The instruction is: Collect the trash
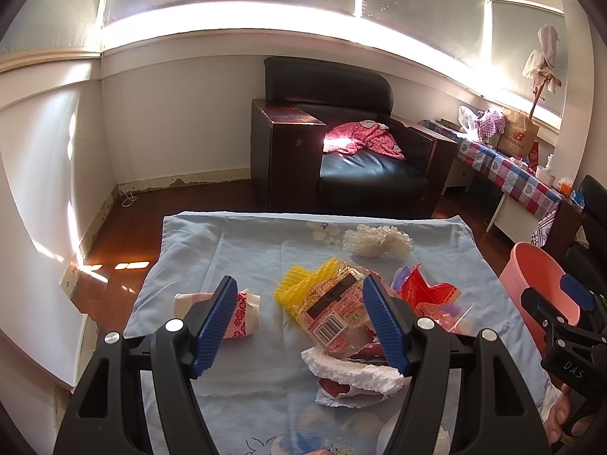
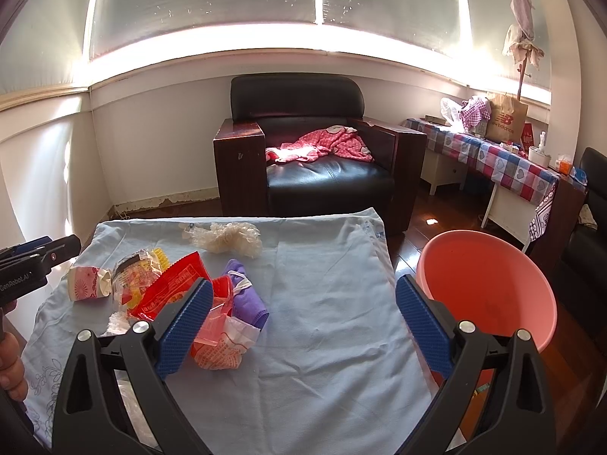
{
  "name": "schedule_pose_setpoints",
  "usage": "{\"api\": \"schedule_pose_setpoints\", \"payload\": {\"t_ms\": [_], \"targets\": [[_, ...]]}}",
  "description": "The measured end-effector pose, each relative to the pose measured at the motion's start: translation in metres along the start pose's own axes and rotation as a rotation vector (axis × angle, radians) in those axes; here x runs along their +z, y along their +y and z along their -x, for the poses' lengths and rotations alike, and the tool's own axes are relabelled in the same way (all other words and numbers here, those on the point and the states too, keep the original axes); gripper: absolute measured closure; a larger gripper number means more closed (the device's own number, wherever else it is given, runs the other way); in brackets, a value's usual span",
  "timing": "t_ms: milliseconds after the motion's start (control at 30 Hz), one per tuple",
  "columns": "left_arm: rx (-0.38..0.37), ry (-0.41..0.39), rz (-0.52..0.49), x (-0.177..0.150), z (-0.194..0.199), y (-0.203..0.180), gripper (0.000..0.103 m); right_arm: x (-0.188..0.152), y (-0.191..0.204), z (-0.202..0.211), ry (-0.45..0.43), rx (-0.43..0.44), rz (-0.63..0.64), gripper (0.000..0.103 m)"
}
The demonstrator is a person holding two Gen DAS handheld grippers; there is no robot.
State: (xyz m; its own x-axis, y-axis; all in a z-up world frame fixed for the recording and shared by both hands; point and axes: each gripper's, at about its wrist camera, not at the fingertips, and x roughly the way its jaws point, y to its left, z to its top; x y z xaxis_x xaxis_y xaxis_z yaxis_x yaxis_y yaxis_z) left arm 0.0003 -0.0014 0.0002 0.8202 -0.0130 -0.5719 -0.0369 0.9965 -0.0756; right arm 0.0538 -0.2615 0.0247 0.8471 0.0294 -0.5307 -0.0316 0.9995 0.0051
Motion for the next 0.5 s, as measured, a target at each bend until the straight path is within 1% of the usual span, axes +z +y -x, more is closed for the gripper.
{"api": "schedule_pose_setpoints", "payload": {"t_ms": [500], "targets": [[-0.001,-0.003,0.000,0.0006,0.0009,-0.0006,0.036,-0.0004,0.0008,-0.0003,0.001,-0.001,0.002,0.006]]}}
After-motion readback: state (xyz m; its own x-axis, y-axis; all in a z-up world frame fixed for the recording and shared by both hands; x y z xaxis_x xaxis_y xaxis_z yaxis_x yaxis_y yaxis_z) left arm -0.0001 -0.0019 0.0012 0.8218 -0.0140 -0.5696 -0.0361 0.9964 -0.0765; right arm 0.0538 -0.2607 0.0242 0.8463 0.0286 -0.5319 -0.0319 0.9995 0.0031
